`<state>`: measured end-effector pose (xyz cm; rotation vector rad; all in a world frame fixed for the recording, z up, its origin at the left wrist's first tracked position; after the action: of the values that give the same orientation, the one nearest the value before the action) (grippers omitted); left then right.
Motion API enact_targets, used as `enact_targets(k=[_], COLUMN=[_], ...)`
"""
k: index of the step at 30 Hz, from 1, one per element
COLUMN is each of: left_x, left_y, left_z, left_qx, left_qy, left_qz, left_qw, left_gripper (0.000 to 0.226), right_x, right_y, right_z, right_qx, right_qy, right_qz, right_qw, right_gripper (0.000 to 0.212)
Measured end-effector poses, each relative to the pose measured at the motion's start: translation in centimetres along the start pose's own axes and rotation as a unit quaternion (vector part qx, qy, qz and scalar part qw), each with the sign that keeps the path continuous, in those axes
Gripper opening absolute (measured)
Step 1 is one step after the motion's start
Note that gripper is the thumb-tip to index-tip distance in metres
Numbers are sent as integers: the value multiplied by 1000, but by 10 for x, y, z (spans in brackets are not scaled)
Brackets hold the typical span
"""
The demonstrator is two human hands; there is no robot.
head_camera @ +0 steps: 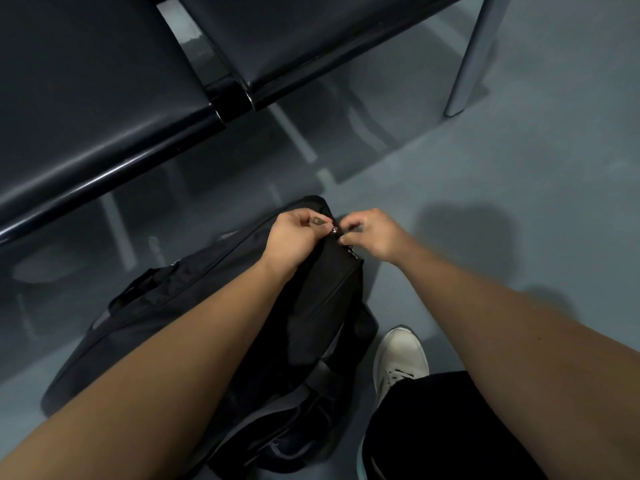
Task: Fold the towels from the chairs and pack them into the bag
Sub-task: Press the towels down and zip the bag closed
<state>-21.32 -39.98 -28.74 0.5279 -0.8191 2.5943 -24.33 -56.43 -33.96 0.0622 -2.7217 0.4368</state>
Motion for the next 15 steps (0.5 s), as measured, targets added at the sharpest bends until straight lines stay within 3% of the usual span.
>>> enact_targets(k=[2,6,11,15], left_x=[-3,-2,4,31], left_y=[-6,-10,-32,-91], left_z=[5,25,41,7], left_qx=[-113,-377,-351,-326], left_qy=[38,99,24,-80], left_qz=[14,-4,-52,-98], left_qw=[993,921,935,937], left_gripper=[5,13,17,19], right_x=[0,1,0,7], right_y=[1,-7,-20,-22], right_z=[0,-3,-1,7], right_qx=[25,61,115,148], right_qy=[-10,-15,24,73], right_qz=[14,25,57,111], right_qw=[1000,998,991,980], right_gripper=[10,11,14,6])
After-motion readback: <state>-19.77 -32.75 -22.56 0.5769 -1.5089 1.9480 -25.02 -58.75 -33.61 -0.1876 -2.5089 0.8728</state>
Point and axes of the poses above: each hand's wrist, its own x-axis away from the middle knuckle, its own y-axis out of the palm, z = x × y, the point moved 2 cm from there along -x, towards the middle knuckle, and after that the axes turned 12 degrees about -x, right-handed, at the moved point
